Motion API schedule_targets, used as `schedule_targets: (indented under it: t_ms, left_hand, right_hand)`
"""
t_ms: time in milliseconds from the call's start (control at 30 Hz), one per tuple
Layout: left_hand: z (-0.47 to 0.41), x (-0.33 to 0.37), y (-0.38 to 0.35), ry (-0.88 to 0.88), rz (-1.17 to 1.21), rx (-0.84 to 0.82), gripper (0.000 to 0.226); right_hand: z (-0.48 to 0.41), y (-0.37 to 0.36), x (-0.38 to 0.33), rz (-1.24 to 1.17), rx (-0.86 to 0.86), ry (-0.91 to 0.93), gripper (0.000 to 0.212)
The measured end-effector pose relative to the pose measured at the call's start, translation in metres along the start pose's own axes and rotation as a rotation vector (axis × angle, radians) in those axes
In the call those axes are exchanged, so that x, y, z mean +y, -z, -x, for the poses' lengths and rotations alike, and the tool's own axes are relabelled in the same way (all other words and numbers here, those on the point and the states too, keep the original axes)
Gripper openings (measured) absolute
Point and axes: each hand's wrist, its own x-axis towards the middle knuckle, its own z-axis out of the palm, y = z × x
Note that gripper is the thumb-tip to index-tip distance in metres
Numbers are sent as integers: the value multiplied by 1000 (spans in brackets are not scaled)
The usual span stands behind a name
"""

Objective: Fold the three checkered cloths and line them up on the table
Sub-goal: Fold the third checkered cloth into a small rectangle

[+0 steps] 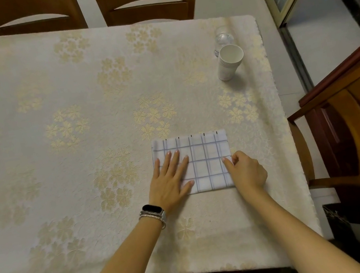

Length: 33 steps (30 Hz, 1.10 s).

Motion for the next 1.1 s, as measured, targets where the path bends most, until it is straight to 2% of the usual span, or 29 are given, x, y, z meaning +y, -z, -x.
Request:
schedule_targets:
  t_ms: [67, 133, 233, 367, 433, 567, 800, 1000, 1100]
  left_hand:
    - [0, -1, -1, 11, -5, -34, 77]
    - [1, 0, -1, 15, -8, -48, 80]
    - [1, 1, -1, 22, 7, -39, 81]
    - [1, 2, 0, 27, 23, -39, 81]
    - [1, 3, 2, 32, 32, -48, 81]
    - [3, 6, 5, 45, 33, -48, 82]
    - [3, 6, 9, 46, 50, -51, 84]
    - [0, -25, 18, 186, -1, -45, 93]
    - [2, -37, 21, 194, -32, -61, 93]
  right_hand:
    - [1, 1, -1, -1, 5, 8, 33]
    - [4, 4, -4, -14, 92, 44, 26]
    - [9, 4, -15, -48, 257, 259, 23]
    - [16, -21, -33, -9, 53, 631, 43]
    - [16, -36, -39, 49, -29, 708, 51]
    - [13, -52, -40, 151, -151, 694, 58]
    - [9, -55, -33, 217, -148, 724, 64]
    - [-5, -41, -9, 223, -122, 651, 66]
    - [-10, -36, -1, 229, -116, 637, 65]
